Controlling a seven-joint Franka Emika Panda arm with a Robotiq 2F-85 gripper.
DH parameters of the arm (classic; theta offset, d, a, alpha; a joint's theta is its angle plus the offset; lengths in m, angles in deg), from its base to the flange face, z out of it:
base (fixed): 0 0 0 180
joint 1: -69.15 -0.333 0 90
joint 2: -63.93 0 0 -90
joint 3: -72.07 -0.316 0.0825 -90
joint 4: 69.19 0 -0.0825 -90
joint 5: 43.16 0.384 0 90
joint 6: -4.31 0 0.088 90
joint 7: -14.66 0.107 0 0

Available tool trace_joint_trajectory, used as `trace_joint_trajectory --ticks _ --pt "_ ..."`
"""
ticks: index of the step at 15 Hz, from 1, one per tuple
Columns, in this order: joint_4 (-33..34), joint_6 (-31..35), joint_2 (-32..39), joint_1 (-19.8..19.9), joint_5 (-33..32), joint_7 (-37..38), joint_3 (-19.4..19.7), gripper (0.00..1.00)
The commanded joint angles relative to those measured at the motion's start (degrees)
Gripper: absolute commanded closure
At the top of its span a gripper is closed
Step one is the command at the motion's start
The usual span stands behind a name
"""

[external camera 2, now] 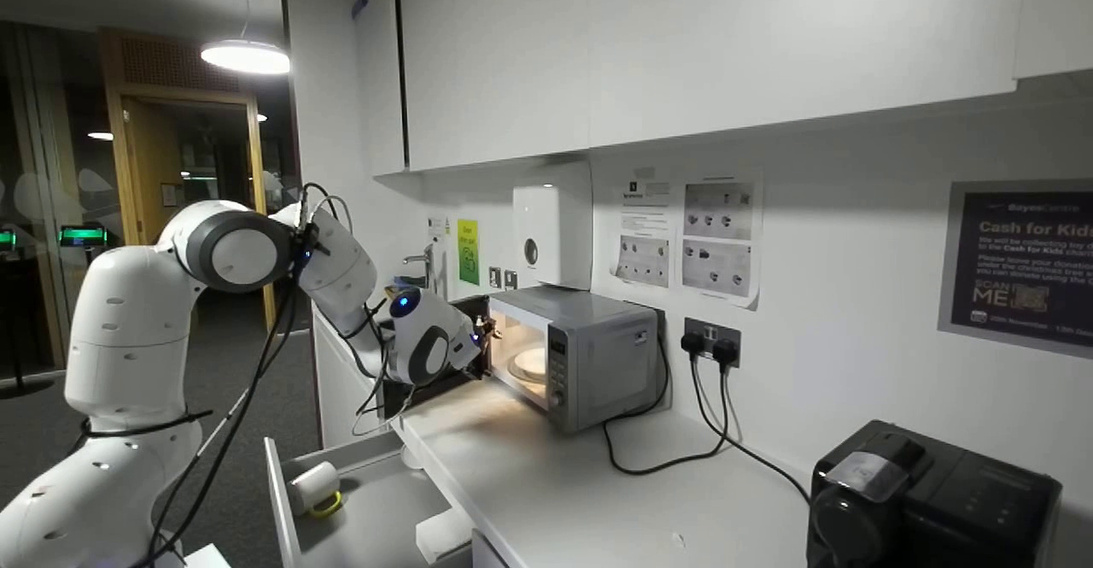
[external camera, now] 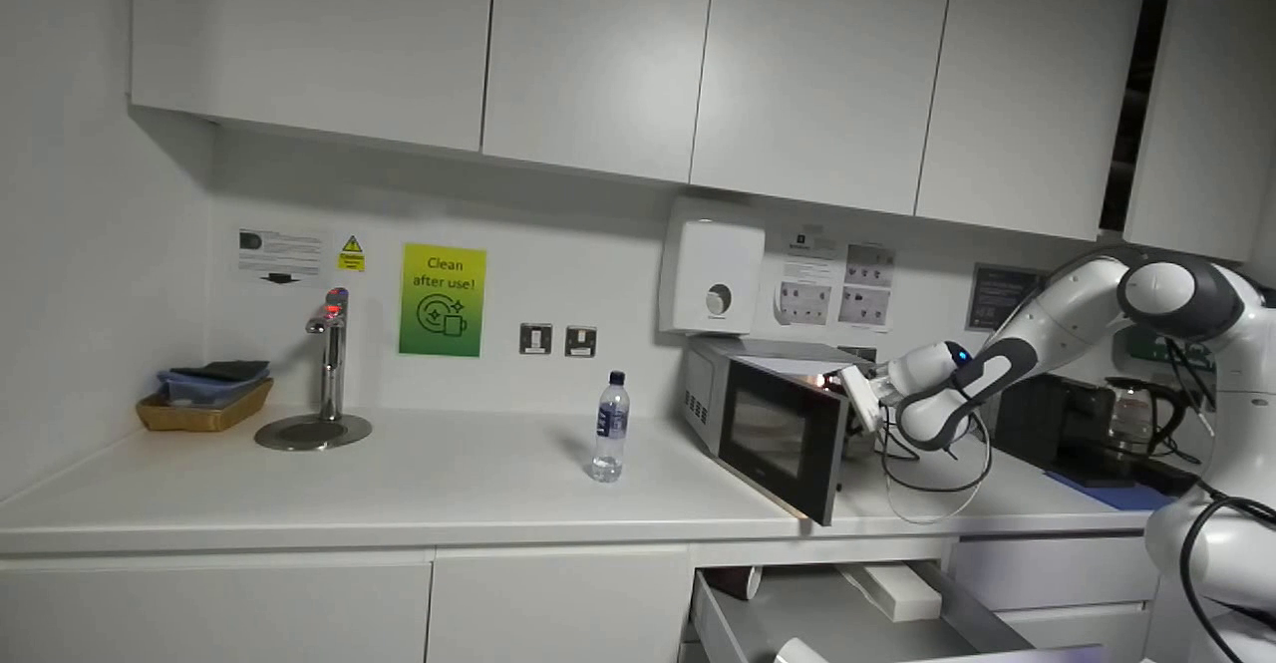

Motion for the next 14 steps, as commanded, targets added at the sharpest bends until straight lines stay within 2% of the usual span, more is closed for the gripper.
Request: trace_joint_trajectory --ticks 1,8,14 --pt "2.3 0.0 2.5 -1.0 0.7 -3.1 1.7 0.00" --pt "4.0 0.0 5.7 -4.7 0.3 -6.8 6.0 0.00" --pt "4.3 -0.4 7.6 -5.2 -4.4 -13.7 6.2 0.00"
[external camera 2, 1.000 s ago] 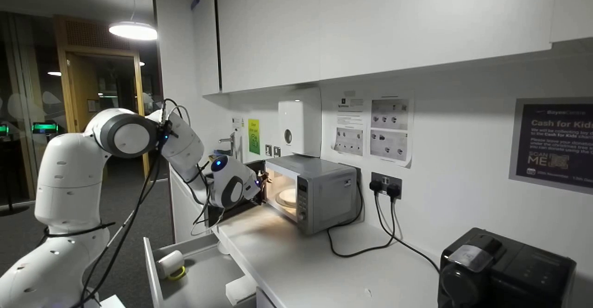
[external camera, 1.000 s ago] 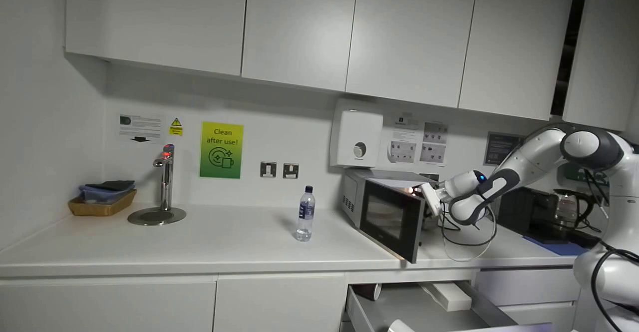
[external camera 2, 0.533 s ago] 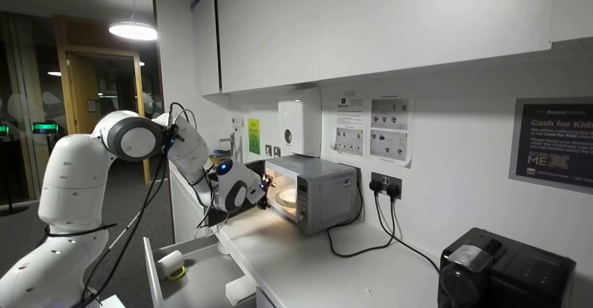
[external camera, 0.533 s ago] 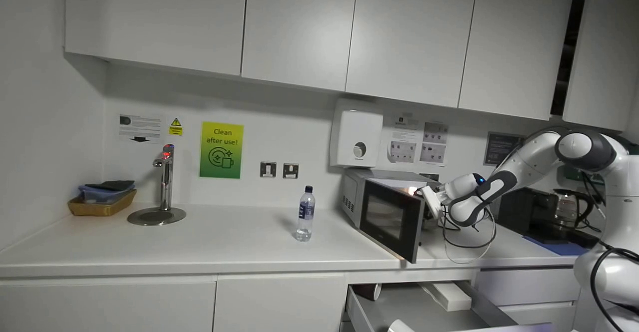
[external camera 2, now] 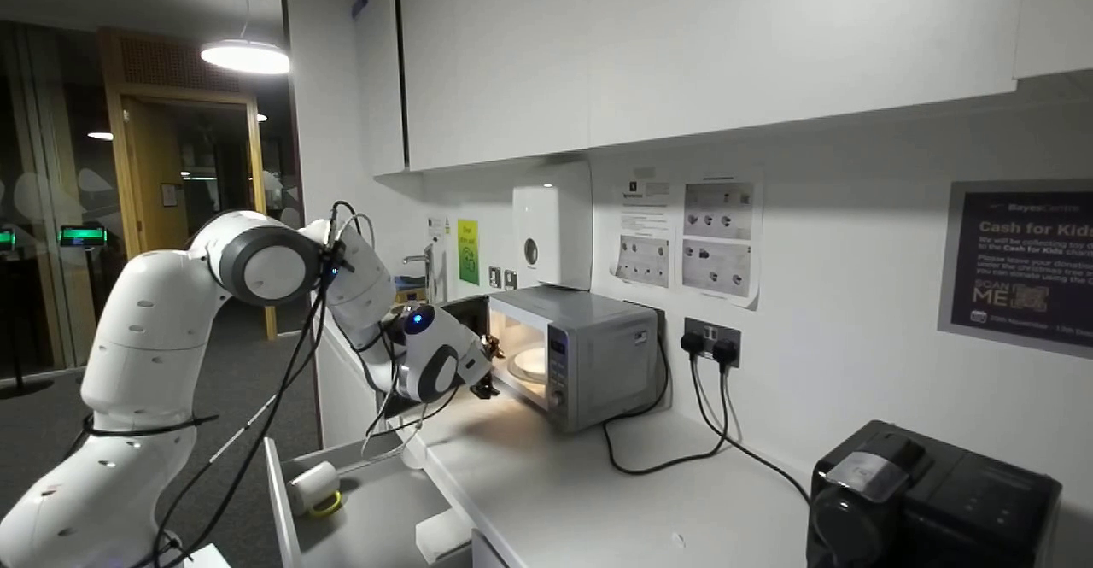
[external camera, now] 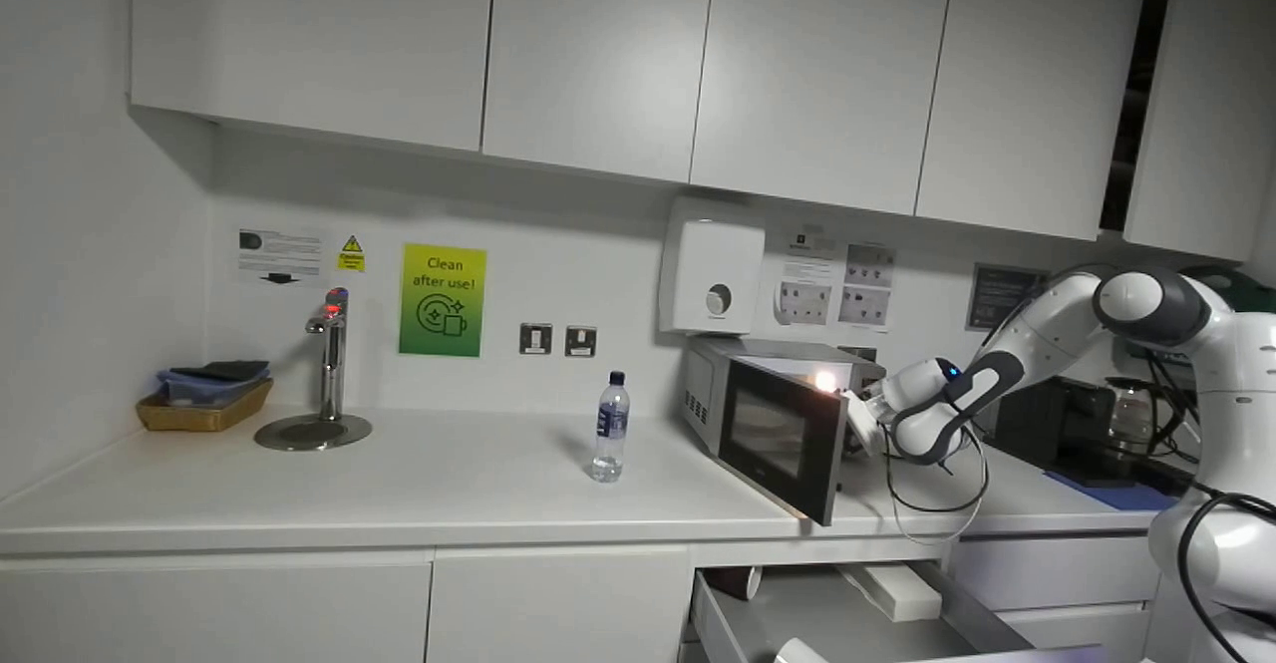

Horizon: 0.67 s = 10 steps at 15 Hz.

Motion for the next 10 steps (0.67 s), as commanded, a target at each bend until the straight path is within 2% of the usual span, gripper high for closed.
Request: trace_joint_trajectory --ticks 1,10 --pt "2.1 -0.3 1.2 -0.2 -3.8 -4.4 0.4 0.00" --pt "5.5 -2.2 1.3 -0.5 -10.3 -15.4 2.2 0.00"
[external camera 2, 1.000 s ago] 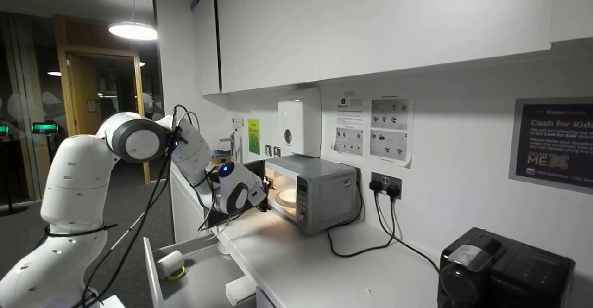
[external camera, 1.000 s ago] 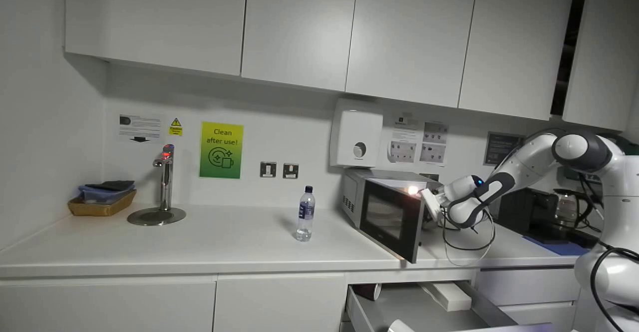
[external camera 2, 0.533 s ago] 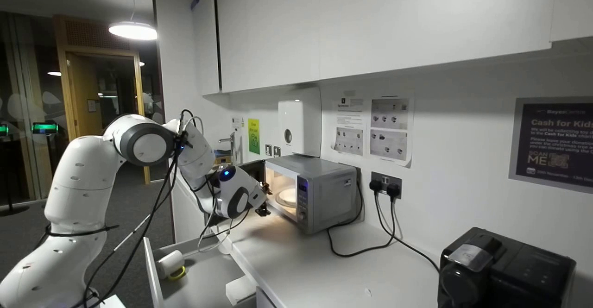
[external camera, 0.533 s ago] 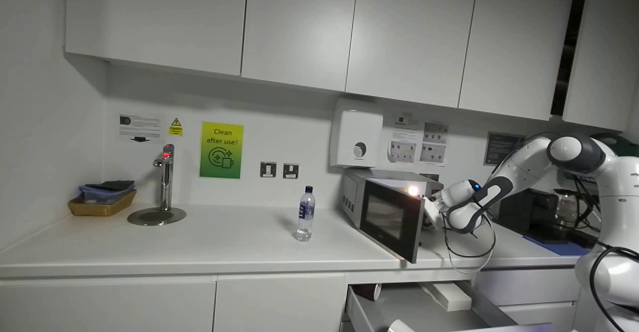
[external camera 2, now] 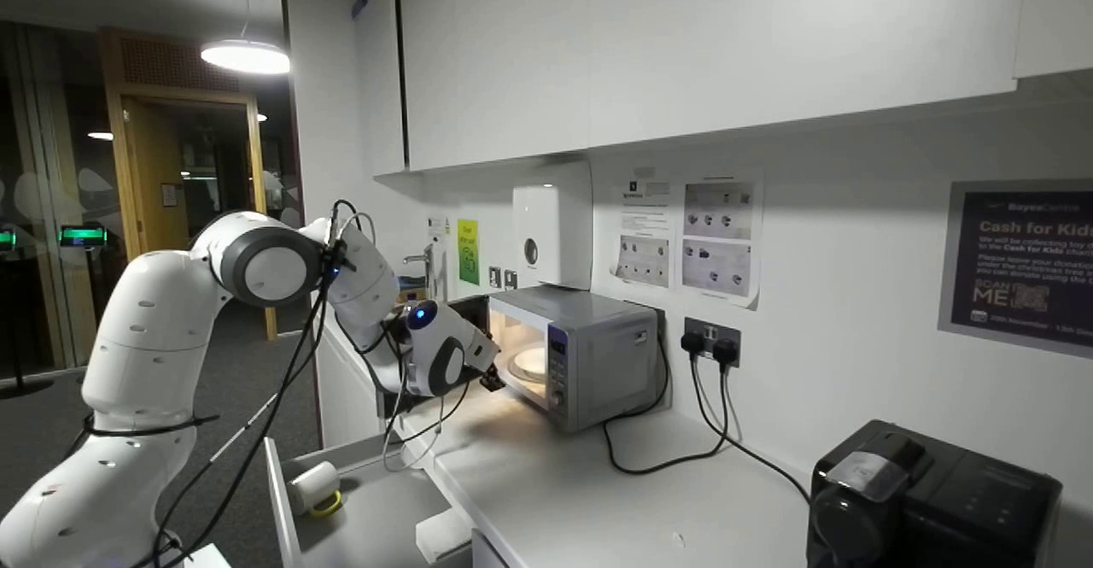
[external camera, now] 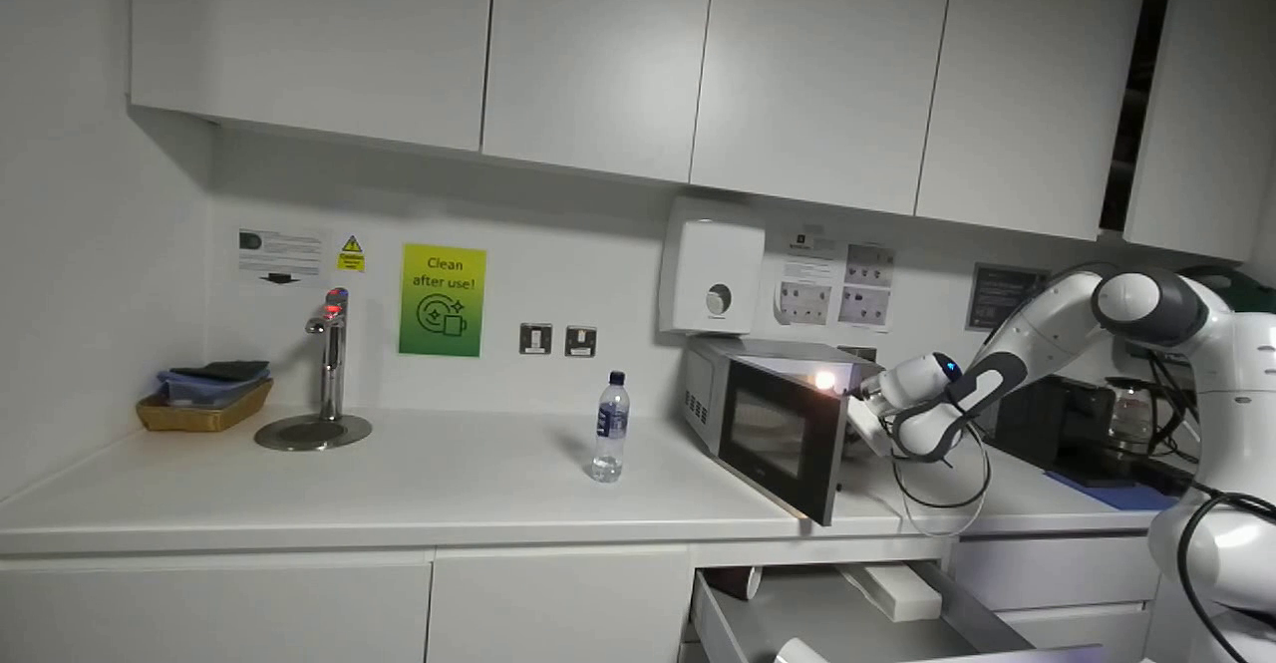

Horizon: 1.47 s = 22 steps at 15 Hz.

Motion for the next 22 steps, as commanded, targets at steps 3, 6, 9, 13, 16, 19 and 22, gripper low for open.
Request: trace_joint_trajectory --ticks 3,6,9,13,16,19,22 --pt "4.6 -1.4 1.6 -1.7 -3.0 -8.0 3.0 0.00" --pt "6.5 -1.2 2.7 -4.1 -2.0 -11.9 5.6 0.00" --pt "8.5 -1.3 3.9 -7.0 -1.5 -15.2 8.5 0.00" --pt "10.5 -1.0 5.1 -10.8 -1.3 -18.0 11.9 0.00" --pt "11.3 -0.4 5.8 -13.6 -0.8 -19.3 14.5 0.00" --pt "12.2 0.6 6.6 -17.1 0.6 -19.6 17.8 0.00" --pt "13.2 1.4 7.4 -21.0 2.8 -19.0 21.5 0.00"
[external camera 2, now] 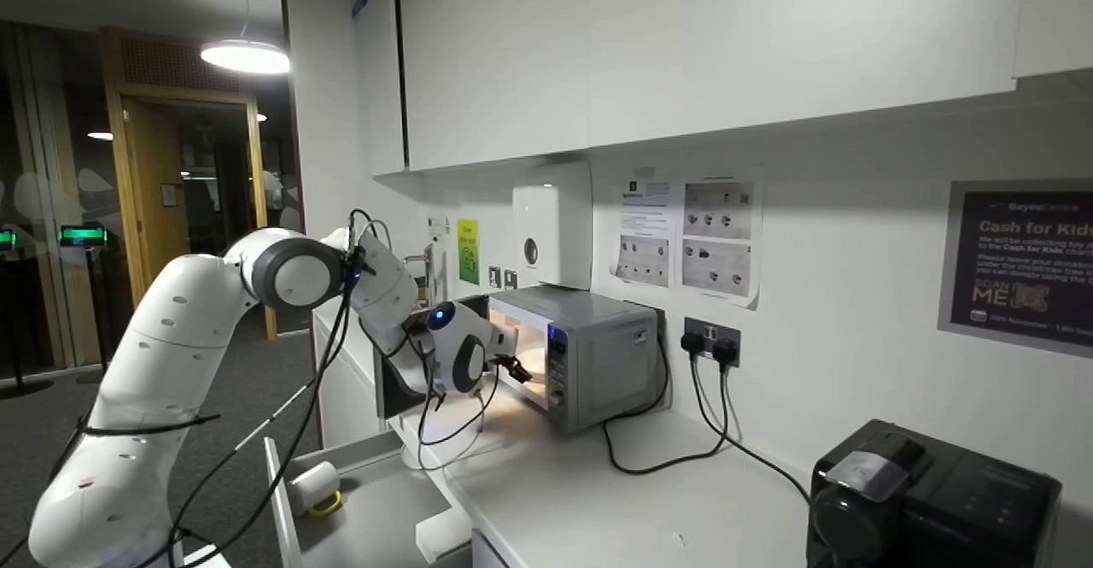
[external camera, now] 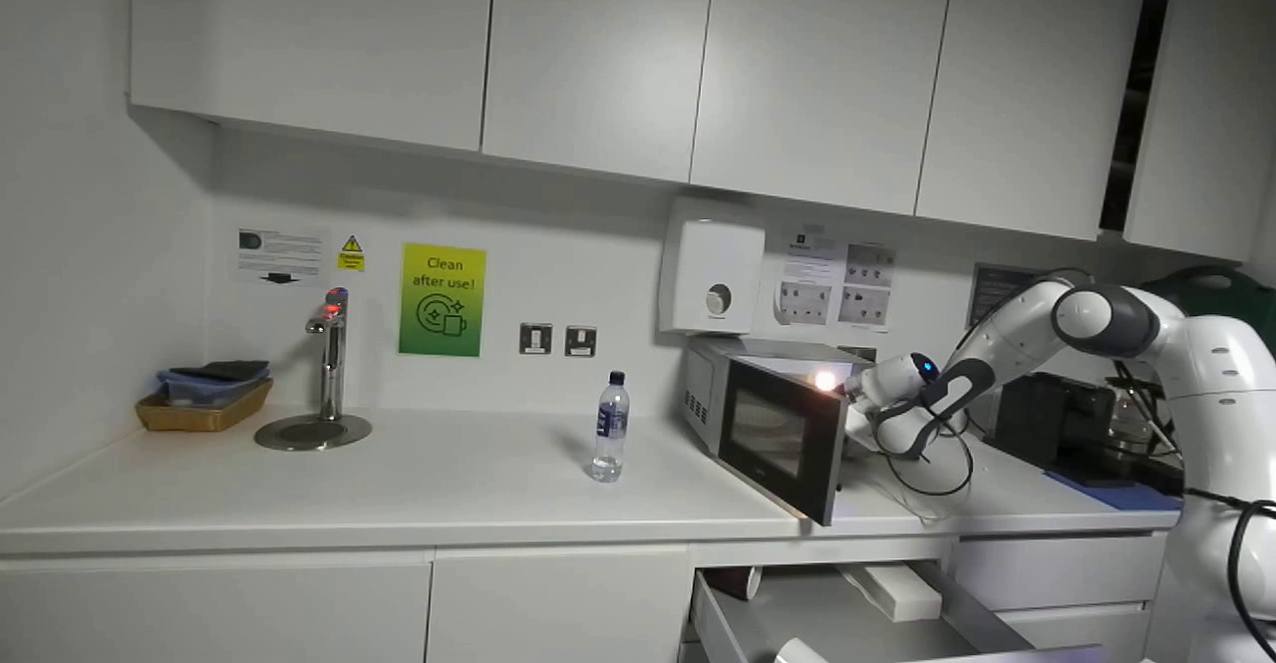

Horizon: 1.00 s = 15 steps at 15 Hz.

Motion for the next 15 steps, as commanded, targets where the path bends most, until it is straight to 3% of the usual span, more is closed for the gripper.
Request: trace_joint_trajectory --ticks 1,3,15 --pt "2.5 1.7 1.7 -5.2 3.9 -1.1 4.7 0.00" --pt "3.0 2.1 2.3 -7.6 6.0 -0.8 6.8 0.00" --pt "8.9 0.9 5.7 -11.7 16.5 1.2 7.0 0.00"
